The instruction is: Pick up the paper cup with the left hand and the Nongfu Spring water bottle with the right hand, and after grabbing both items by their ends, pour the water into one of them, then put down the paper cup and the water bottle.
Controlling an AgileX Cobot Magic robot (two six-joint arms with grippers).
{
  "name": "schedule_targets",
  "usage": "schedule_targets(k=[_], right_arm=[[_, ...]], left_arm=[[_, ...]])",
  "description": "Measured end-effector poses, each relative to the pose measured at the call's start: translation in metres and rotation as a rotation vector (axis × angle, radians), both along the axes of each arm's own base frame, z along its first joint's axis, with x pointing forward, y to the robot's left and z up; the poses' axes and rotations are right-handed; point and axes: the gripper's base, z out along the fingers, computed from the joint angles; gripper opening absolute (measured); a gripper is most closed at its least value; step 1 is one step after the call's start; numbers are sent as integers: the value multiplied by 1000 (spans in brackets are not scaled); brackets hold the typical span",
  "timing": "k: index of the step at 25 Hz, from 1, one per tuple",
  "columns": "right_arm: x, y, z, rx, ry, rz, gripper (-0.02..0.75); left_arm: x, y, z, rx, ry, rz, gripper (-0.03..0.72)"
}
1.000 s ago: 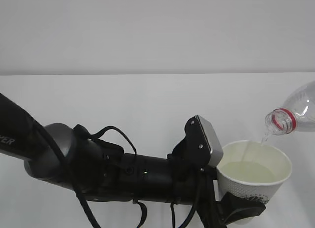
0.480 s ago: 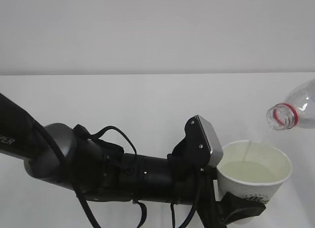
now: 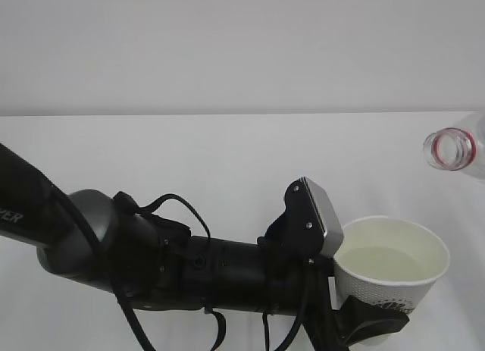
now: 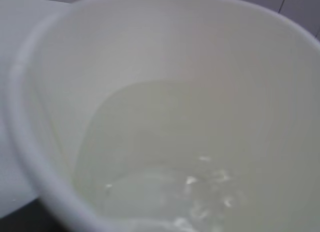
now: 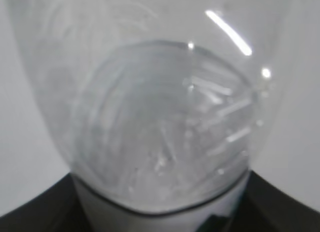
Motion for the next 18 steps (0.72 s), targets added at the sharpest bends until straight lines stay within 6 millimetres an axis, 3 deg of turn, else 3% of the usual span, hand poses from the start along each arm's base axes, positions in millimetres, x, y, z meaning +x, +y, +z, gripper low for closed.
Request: schedule_targets(k=[6, 18], right_arm=[[0, 0, 0, 89, 6, -8, 462], [0, 0, 1, 493, 26, -45, 462]], left_arm=[[0, 0, 0, 0, 0, 0, 496], [0, 0, 0, 2, 0, 1, 496]])
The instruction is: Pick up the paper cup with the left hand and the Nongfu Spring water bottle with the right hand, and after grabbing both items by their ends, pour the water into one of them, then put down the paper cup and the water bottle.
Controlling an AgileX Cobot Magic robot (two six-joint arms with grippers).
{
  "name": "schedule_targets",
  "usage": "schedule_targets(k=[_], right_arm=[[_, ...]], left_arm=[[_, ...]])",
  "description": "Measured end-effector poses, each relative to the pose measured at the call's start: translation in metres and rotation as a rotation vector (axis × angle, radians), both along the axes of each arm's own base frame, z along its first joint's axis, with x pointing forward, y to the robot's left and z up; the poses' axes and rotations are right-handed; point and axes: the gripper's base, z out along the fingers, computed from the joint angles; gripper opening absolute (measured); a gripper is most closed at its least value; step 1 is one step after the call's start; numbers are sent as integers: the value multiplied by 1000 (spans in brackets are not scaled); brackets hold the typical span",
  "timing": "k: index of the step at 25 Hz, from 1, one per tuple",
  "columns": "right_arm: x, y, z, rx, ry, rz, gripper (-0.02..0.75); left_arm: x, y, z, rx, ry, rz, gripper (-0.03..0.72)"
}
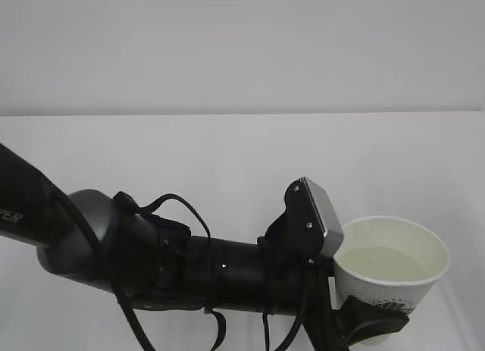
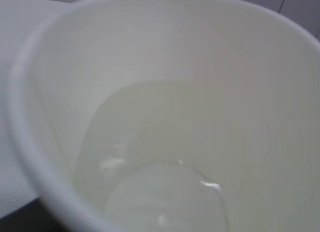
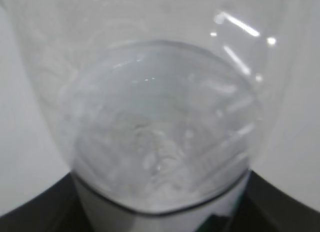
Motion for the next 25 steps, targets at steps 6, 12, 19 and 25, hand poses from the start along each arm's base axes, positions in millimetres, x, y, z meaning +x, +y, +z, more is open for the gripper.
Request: schedule_targets(k=[6, 12, 19, 25], right_arm=[[0, 0, 0, 258, 16, -24, 462], [0, 0, 0, 466, 29, -44, 462], [0, -1, 0, 718, 42, -73, 462], [2, -3, -2, 860, 43, -113, 462]], left_arm=[[0, 0, 0, 0, 0, 0, 496], [2, 0, 1, -8, 10, 24, 496], [3, 0, 1, -12, 15, 35, 496], [3, 0, 1, -12, 15, 35, 496]])
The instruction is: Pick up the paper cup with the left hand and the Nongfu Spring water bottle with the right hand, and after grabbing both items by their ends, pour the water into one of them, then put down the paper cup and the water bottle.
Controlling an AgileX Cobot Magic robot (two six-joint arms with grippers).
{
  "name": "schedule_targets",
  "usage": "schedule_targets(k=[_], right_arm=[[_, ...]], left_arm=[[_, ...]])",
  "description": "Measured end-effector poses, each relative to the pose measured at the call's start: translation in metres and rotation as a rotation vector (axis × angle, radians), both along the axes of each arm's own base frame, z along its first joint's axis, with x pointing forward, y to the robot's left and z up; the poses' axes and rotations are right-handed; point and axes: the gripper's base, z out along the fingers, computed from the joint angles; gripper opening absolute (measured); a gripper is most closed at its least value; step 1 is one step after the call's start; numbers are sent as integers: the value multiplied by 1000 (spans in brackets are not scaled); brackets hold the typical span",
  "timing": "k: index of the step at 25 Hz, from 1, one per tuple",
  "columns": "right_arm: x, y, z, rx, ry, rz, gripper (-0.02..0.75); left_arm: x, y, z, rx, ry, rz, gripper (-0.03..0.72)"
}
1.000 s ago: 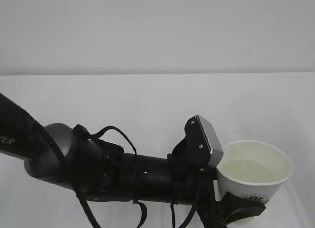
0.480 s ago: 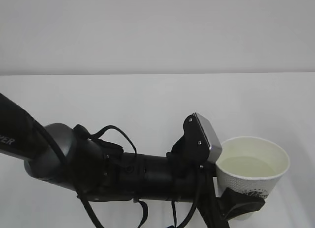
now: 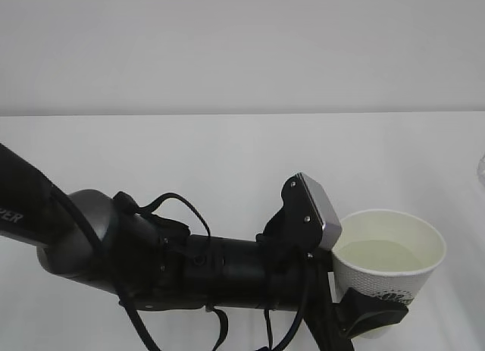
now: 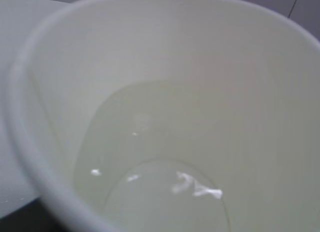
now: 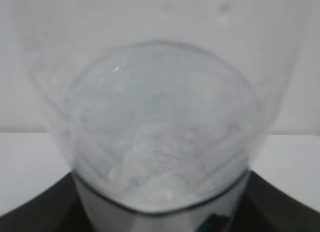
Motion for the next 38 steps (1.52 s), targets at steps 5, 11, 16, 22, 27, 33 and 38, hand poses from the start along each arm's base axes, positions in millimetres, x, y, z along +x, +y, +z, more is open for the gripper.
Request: schedule_targets(k=[5, 11, 16, 22, 27, 33, 38], right_arm=[[9, 0, -9, 12, 12, -2, 462], [21, 0, -21, 18, 12, -1, 462], [29, 0, -31, 20, 25, 0, 462], [36, 0, -46, 24, 53, 1, 462], [41, 0, -59, 26, 83, 1, 462], [43, 1, -70, 28, 127, 1, 462], [45, 1, -78, 28, 159, 0, 462]], left_arm=[[0, 0, 0, 0, 0, 0, 496], [0, 0, 0, 0, 0, 0, 496], [0, 0, 0, 0, 0, 0, 495], [0, 0, 0, 0, 0, 0, 496], [0, 0, 0, 0, 0, 0, 496], [0, 0, 0, -1, 1, 2, 495], [0, 0, 0, -1, 2, 4, 495]])
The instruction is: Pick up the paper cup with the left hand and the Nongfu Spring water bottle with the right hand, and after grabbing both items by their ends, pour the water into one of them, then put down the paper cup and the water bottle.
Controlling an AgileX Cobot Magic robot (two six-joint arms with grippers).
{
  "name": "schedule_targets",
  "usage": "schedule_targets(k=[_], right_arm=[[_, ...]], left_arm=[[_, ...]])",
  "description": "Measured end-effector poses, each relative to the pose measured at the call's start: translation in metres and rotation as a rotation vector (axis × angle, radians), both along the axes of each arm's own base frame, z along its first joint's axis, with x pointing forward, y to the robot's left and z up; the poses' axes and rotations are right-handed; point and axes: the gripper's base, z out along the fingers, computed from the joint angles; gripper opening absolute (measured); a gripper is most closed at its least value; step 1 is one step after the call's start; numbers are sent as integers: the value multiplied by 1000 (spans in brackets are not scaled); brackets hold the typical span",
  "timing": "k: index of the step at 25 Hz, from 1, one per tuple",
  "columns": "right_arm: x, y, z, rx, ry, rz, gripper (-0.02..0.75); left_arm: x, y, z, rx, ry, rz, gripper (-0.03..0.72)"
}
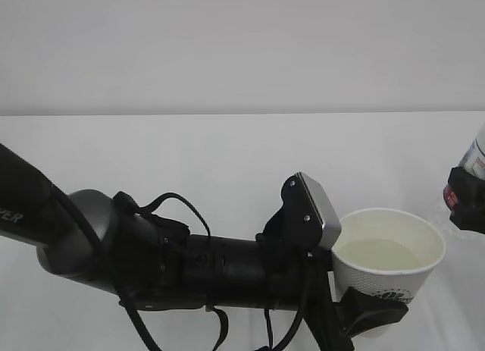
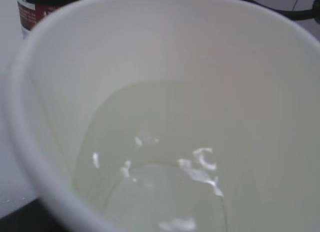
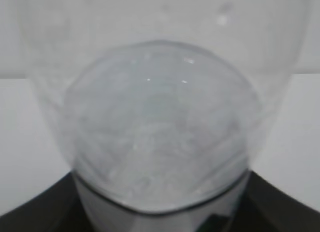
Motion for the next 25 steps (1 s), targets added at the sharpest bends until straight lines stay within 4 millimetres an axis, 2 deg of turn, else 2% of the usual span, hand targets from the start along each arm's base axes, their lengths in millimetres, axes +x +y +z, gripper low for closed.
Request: schedule_targets(k=[9, 15, 25], right_arm=[[1, 0, -7, 0, 32, 0, 461], [12, 0, -6, 0, 11, 0, 461], [19, 2, -25, -4, 84, 22, 462]], left_arm=[[1, 0, 0, -5, 6, 15, 495], [3, 0, 1, -14, 18, 43, 495], [4, 0, 1, -15, 19, 46, 495]])
